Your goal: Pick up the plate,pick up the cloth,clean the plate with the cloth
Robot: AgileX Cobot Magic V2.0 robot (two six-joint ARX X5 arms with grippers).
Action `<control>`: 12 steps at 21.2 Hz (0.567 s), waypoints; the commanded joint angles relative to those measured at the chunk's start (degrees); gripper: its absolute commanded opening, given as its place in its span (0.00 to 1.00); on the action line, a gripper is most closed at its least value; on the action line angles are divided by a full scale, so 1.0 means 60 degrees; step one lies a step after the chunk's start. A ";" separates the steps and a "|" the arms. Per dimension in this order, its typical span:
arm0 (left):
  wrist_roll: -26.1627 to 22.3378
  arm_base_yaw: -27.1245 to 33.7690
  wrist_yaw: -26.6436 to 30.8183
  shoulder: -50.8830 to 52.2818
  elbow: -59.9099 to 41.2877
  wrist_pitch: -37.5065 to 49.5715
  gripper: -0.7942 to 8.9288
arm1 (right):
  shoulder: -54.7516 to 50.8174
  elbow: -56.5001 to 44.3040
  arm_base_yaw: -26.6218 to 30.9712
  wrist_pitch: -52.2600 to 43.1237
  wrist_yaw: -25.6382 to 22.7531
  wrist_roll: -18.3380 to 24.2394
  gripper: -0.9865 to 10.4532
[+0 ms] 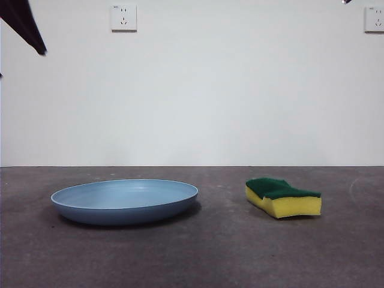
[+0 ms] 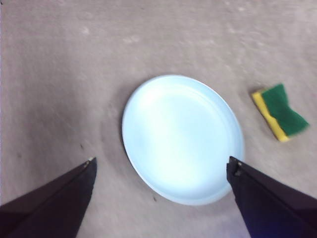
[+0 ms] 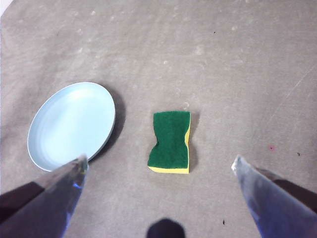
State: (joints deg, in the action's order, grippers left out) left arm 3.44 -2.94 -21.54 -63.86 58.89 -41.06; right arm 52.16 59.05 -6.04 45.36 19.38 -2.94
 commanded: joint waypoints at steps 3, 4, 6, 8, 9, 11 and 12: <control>-0.0306 -0.0441 0.0554 -0.2226 0.1009 0.0076 0.53 | 0.0004 0.0055 -0.0007 -0.0055 0.0007 0.0069 0.53; -0.0321 -0.0572 0.0619 -0.2677 0.1173 0.0127 0.53 | 0.0004 0.0055 -0.0007 -0.0055 0.0007 0.0069 0.53; -0.0339 -0.0801 0.0619 -0.3475 0.1406 0.0306 0.53 | 0.0007 0.0055 -0.0007 -0.0055 0.0007 0.0069 0.53; -0.0335 -0.1002 0.0627 -0.4120 0.1453 0.0652 0.53 | 0.0015 0.0055 -0.0007 -0.0051 0.0007 0.0062 0.53; -0.0335 -0.1093 0.0692 -0.4390 0.1453 0.0769 0.53 | 0.0015 0.0055 -0.0007 -0.0047 0.0007 0.0033 0.53; -0.0335 -0.1264 0.1020 -0.4896 0.1453 0.1038 0.53 | 0.0015 0.0055 -0.0007 -0.0047 0.0007 -0.0004 0.53; -0.0335 -0.1326 0.1137 -0.5118 0.1453 0.1158 0.53 | 0.0015 0.0055 -0.0007 -0.0047 0.0007 -0.0004 0.53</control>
State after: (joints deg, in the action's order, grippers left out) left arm 2.11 -10.70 -14.92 -94.17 67.57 -34.35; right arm 52.16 59.05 -6.04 45.36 19.35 -2.98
